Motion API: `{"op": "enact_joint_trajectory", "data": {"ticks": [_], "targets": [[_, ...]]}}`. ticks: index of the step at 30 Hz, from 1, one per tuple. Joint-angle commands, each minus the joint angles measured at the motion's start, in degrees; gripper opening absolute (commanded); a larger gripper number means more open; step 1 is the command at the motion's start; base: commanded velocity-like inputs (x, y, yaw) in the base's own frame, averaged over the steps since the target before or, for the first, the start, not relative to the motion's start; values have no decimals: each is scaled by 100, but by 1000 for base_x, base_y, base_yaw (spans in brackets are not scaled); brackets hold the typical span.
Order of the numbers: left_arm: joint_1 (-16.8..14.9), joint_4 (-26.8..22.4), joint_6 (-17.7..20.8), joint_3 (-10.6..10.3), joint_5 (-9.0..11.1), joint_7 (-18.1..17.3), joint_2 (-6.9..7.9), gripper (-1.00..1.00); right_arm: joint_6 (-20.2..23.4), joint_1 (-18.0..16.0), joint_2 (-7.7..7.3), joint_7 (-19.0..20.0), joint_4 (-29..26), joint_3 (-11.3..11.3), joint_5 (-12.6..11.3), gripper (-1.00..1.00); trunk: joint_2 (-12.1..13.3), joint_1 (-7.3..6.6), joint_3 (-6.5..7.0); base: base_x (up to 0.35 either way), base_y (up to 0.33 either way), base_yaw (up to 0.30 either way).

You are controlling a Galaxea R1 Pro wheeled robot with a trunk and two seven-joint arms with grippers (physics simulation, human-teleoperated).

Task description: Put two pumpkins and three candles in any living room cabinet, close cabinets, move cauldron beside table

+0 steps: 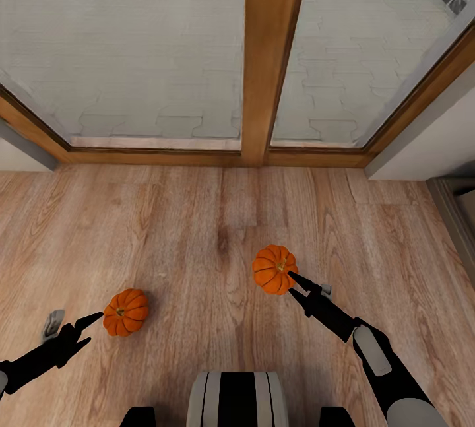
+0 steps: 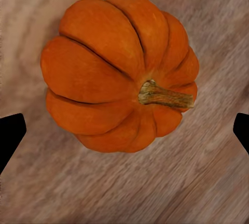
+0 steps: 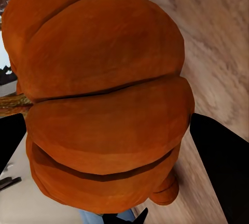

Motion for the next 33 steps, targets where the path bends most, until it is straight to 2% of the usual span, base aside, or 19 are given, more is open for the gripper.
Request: {"op": "enact_joint_trajectory", "data": {"ticks": [1,18,33], "targets": [[0,0,1,0,0,3,0,100,8,0,0,9,1,0,-11,-100,-1,3,-22,0,0,0],[0,0,-7,0,0,15,0,100,8,-1,0,9,1,0,-11,-100,-24,46,-399,0,0,0],[0,0,-15,1,-3,41,-1,100,8,0,0,9,1,0,-11,-100,-24,46,-399,41,-10,0]]}}
